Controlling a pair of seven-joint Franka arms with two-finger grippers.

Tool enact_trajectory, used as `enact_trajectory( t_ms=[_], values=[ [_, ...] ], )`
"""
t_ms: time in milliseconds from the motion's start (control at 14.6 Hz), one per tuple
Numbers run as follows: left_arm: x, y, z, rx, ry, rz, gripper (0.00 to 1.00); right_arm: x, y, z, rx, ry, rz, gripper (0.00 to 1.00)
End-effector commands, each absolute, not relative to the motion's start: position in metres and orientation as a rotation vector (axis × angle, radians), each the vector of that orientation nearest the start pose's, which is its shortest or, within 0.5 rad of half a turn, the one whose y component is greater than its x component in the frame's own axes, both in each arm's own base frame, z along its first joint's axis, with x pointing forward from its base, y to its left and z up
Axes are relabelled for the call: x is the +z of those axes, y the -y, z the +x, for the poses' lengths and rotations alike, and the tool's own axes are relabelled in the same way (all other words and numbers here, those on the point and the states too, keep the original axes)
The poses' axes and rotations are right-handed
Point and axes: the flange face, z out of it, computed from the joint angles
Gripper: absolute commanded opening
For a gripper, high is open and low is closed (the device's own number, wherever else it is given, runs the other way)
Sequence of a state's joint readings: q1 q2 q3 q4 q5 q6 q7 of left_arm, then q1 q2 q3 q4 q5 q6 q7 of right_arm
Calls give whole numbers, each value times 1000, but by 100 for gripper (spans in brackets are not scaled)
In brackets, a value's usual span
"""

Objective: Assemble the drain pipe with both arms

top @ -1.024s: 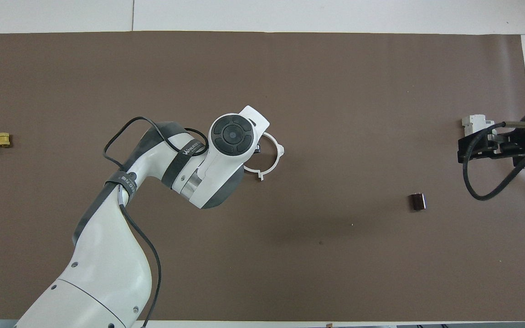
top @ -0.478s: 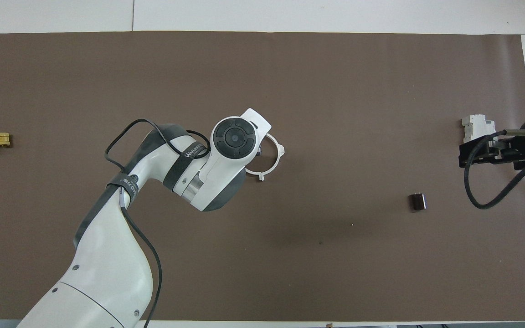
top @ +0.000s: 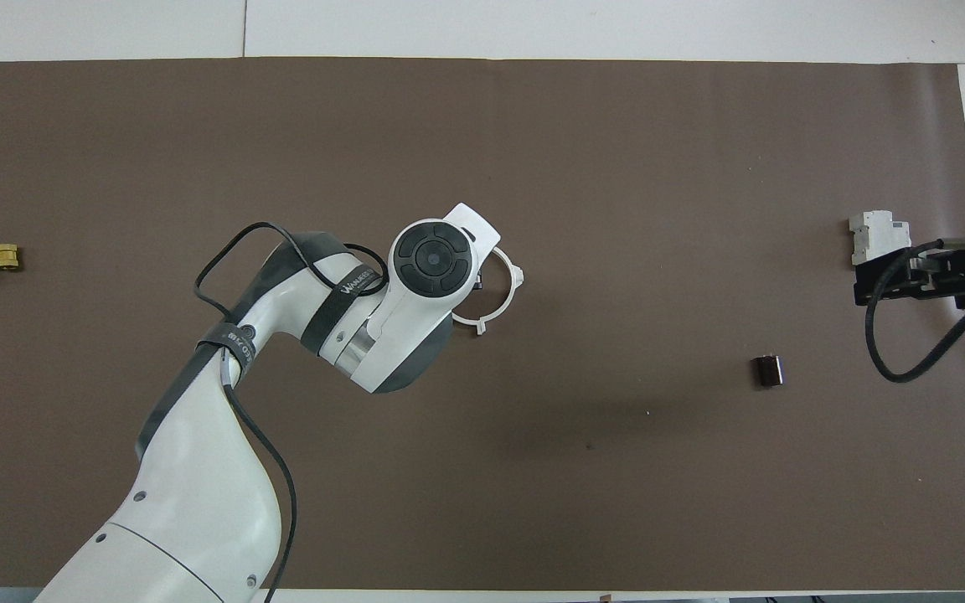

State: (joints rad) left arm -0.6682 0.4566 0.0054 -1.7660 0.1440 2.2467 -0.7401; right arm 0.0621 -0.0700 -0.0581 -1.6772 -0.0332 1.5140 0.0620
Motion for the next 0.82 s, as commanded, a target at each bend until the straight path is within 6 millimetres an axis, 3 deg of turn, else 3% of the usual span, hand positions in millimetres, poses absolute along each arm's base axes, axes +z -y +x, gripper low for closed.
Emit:
enact_trajectory(
  t_ms=[0,341,751],
  values=[
    [305,397,519,-178,-26,-3065,0,607,13,524,129,-73,-3183,100],
    [305,397,522,-196,-26,-3074,0,597,12,528,166,-60,-3187,100],
    [303,393,523,-192,-15,-3072,0,602,26,527,162,-102,-3182,100]
  ],
)
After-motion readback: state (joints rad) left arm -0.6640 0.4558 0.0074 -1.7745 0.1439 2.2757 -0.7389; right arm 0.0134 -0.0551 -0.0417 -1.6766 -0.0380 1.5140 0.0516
